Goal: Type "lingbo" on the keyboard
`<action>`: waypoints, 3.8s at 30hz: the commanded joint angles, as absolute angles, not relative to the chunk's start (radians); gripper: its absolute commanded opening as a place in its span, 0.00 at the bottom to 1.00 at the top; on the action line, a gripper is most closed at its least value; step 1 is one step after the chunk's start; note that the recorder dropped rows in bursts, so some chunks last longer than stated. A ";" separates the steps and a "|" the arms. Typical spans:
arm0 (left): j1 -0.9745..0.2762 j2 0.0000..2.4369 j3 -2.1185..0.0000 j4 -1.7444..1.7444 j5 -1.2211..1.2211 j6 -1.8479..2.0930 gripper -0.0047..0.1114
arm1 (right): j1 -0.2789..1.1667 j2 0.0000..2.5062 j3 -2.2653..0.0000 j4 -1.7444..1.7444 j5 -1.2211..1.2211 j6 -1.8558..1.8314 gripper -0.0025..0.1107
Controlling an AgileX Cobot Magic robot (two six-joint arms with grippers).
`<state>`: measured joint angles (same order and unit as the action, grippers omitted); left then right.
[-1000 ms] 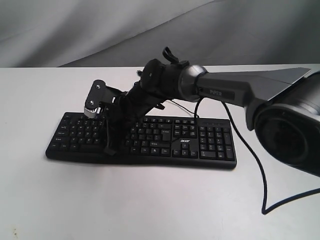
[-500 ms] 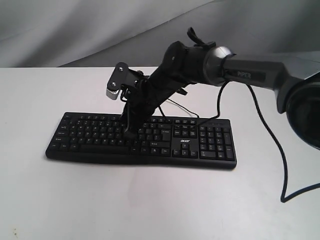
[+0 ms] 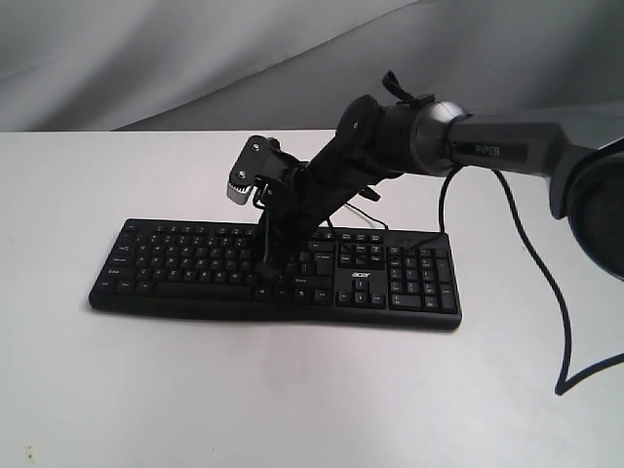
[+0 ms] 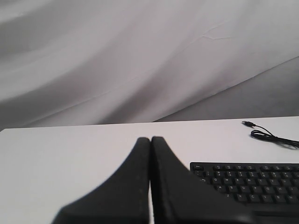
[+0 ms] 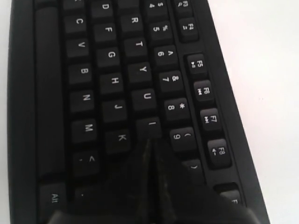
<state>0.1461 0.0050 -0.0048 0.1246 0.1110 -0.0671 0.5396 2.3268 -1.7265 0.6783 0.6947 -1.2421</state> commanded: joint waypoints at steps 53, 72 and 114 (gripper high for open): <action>0.139 0.000 0.000 0.125 0.101 -0.069 0.04 | 0.518 2.028 -1.682 0.667 0.776 -1.183 0.02; 0.139 0.000 0.000 0.125 0.101 -0.069 0.04 | 0.520 0.832 -1.026 0.739 0.173 -1.148 0.02; 0.139 0.000 0.000 0.125 0.101 -0.069 0.04 | -0.116 0.000 -0.409 0.076 0.521 -0.076 0.02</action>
<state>0.1461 0.0050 -0.0048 0.1246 0.1110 -0.0671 -0.1089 0.0031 -0.4223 0.1149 0.5160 -0.0864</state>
